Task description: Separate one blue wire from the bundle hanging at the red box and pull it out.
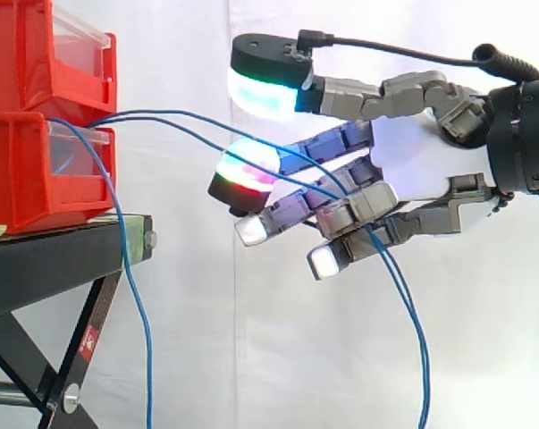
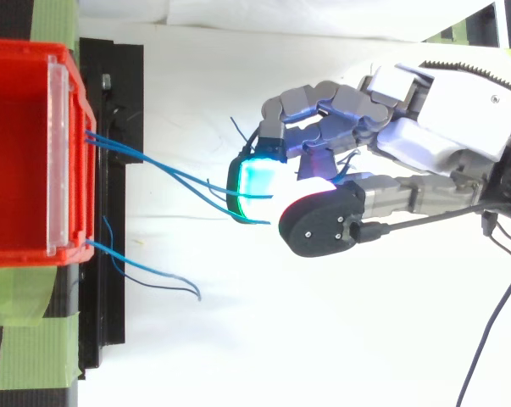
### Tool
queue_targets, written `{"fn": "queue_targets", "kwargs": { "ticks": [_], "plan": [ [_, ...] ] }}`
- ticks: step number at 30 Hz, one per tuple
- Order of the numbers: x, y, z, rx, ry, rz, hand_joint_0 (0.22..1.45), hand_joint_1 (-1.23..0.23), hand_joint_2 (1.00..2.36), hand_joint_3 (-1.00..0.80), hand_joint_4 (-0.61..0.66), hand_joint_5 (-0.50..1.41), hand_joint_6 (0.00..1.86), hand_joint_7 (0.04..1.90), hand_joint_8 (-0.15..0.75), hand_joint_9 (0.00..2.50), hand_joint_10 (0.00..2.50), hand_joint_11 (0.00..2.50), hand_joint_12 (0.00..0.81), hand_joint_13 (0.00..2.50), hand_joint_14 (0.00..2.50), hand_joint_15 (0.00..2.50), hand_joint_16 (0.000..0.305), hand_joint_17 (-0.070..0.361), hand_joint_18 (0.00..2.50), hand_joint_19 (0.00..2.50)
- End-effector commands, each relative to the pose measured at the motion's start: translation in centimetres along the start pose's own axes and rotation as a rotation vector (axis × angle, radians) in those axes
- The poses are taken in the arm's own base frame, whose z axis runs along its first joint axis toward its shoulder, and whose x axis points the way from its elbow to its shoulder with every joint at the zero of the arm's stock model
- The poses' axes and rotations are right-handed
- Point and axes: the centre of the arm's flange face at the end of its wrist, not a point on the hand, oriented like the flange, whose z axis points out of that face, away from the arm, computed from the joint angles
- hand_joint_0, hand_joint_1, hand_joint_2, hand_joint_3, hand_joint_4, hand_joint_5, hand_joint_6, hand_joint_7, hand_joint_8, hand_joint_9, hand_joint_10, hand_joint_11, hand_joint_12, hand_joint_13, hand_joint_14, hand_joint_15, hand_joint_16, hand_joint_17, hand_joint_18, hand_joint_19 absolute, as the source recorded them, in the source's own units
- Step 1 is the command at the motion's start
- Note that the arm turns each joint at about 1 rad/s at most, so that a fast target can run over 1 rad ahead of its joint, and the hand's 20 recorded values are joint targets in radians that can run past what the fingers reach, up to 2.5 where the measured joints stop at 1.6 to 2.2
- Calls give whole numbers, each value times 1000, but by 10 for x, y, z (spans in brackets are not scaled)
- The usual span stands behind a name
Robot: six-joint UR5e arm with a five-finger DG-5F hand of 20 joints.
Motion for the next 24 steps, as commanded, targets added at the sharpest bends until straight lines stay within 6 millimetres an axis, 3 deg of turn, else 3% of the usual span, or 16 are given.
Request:
{"fn": "queue_targets", "kwargs": {
  "ticks": [1,5,9,14,24],
  "plan": [
    [0,1,0,-1,0,1,450,-542,1000,-500,234,-166,682,1163,359,792,18,1024,391,677,1551,1436,56,126,581,1239],
    [0,0,0,0,0,0,536,-455,1006,-428,190,-155,651,1244,326,792,20,1024,338,697,1328,1601,47,106,524,1253],
    [0,1,0,-1,0,1,564,-462,1011,-339,184,-152,643,1266,321,800,21,1033,332,706,1280,1627,45,102,510,1271],
    [0,0,0,2,0,-1,571,-579,1014,-274,190,-151,645,1258,320,801,21,1037,331,717,1264,1623,45,101,516,1257],
    [0,0,0,0,0,0,579,-630,1014,-299,198,-154,684,1209,316,806,23,1047,323,727,1240,1634,45,100,536,1239]
  ]
}}
